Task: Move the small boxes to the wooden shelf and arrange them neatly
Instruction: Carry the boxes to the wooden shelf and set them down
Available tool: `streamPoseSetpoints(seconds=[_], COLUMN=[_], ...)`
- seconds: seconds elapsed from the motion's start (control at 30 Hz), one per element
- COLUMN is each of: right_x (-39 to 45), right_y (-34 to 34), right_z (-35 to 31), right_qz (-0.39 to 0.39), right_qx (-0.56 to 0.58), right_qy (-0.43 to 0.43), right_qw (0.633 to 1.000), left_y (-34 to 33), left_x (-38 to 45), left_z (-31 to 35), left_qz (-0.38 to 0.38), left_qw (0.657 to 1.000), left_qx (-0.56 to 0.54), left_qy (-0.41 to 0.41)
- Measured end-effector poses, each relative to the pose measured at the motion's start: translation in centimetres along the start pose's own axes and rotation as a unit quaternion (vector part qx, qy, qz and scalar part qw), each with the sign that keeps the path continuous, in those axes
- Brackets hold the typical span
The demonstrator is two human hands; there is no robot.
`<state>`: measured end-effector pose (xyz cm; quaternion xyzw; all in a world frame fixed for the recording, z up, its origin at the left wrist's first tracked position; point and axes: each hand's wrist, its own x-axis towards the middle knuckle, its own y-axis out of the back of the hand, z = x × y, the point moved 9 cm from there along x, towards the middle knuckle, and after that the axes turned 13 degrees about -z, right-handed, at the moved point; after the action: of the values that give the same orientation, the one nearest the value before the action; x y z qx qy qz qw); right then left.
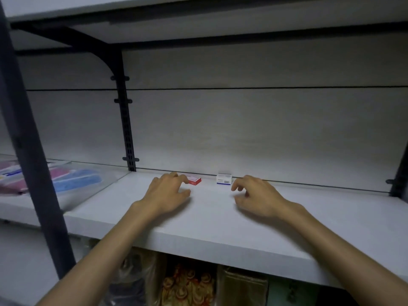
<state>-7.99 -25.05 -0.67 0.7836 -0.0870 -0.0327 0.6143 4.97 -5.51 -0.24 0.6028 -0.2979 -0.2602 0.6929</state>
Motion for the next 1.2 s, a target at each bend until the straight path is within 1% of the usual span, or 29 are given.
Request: streamPoseSetpoints(seconds=[0.13, 0.27, 0.4, 0.47, 0.53, 0.57, 0.63, 0.67, 0.7, 0.73, 0.83, 0.9, 1.0, 1.13, 1.2], right_x=[2.5, 4.4, 5.5, 5.8, 6.2, 6.4, 6.7, 6.8, 6.9, 6.9, 7.0, 7.0, 7.0, 7.9, 8.1], right_y=[-0.2, -0.1, -1.0, -1.5, -1.6, -1.6, -1.6, -1.7, -1.8, -2.1, -2.5, -2.5, -2.2, -2.8, -2.7], right_z=[-0.4, -0.4, 0.2, 0.5, 0.7, 0.8, 1.0, 1.1, 1.2, 1.4, 2.1, 2.4, 3.3, 3.6, 3.5], right_qz=[-0.009, 0.012, 0.012, 0.01, 0.01, 0.012, 0.018, 0.022, 0.027, 0.033, 0.045, 0.062, 0.096, 0.087, 0.091], right_qx=[-0.024, -0.015, -0.022, -0.026, -0.033, -0.035, -0.035, -0.033, -0.03, -0.028, 0.001, 0.033, 0.079, 0.088, 0.087], right_qy=[-0.028, -0.064, -0.088, -0.094, -0.098, -0.099, -0.1, -0.1, -0.099, -0.099, -0.091, -0.08, -0.089, -0.132, -0.138], right_qw=[0.999, 0.998, 0.996, 0.995, 0.995, 0.994, 0.994, 0.994, 0.994, 0.994, 0.995, 0.994, 0.988, 0.983, 0.983], left_y=[0.1, -1.1, -2.8, -3.2, -2.9, -2.8, -3.1, -3.2, -3.4, -3.5, -3.3, -3.0, -3.4, -3.5, -3.2], left_x=[4.1, 7.5, 8.8, 9.0, 8.8, 8.7, 8.3, 8.1, 7.9, 7.7, 8.0, 8.3, 8.7, 9.2, 8.9], left_z=[-2.6, -3.1, -3.0, -3.0, -2.8, -2.8, -2.7, -2.6, -2.6, -2.7, -3.3, -3.2, -3.1, -3.6, -3.3], left_qz=[-0.016, -0.05, -0.065, -0.061, -0.051, -0.053, -0.083, -0.097, -0.105, -0.107, -0.07, -0.054, -0.066, -0.064, -0.054], left_qw=[0.999, 0.997, 0.995, 0.995, 0.996, 0.993, 0.963, 0.953, 0.955, 0.964, 0.989, 0.992, 0.989, 0.988, 0.986], left_qx=[0.034, 0.055, 0.067, 0.052, -0.009, -0.073, -0.231, -0.263, -0.251, -0.217, -0.108, -0.067, -0.068, -0.067, -0.083], left_qy=[0.002, -0.02, -0.048, -0.055, -0.067, -0.08, -0.11, -0.116, -0.117, -0.108, -0.077, -0.088, -0.114, -0.122, -0.136])
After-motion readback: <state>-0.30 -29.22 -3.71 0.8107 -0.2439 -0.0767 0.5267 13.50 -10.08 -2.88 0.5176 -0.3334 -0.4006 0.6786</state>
